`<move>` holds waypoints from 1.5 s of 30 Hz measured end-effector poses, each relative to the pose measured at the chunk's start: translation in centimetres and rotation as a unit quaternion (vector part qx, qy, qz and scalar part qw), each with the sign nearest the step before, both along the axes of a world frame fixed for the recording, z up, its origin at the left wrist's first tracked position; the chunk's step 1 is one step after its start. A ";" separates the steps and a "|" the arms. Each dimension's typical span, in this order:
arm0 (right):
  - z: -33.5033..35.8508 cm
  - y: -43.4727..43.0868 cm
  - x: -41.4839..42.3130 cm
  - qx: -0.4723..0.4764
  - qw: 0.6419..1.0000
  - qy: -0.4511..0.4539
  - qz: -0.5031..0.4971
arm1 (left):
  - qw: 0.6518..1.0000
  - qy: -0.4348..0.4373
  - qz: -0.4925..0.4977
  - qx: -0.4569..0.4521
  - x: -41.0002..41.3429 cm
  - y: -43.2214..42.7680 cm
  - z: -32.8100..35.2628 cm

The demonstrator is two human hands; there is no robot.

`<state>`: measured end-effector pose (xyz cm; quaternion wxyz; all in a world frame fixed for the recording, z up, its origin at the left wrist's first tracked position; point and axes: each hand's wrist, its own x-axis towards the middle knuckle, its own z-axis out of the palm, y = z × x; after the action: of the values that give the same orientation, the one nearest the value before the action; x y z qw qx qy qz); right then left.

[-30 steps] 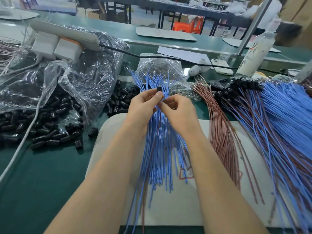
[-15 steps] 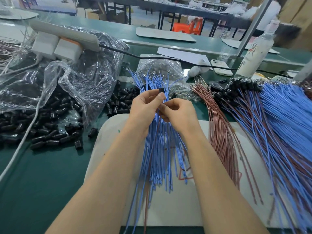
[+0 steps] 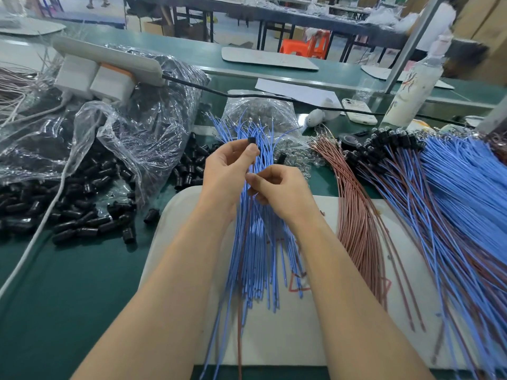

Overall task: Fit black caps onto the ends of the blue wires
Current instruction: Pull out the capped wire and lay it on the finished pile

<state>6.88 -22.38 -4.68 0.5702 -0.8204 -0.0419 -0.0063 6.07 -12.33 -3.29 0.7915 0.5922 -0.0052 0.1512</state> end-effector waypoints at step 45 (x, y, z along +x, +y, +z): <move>1.1 -2.0 0.6 0.024 0.979 -0.143 -0.140 | 0.922 -0.044 0.066 0.379 1.1 -0.6 -2.3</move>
<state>7.50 -24.41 -3.59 0.5717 -0.7946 -0.0072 -0.2044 7.19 -12.96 -5.54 0.4948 0.8398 -0.0578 0.2159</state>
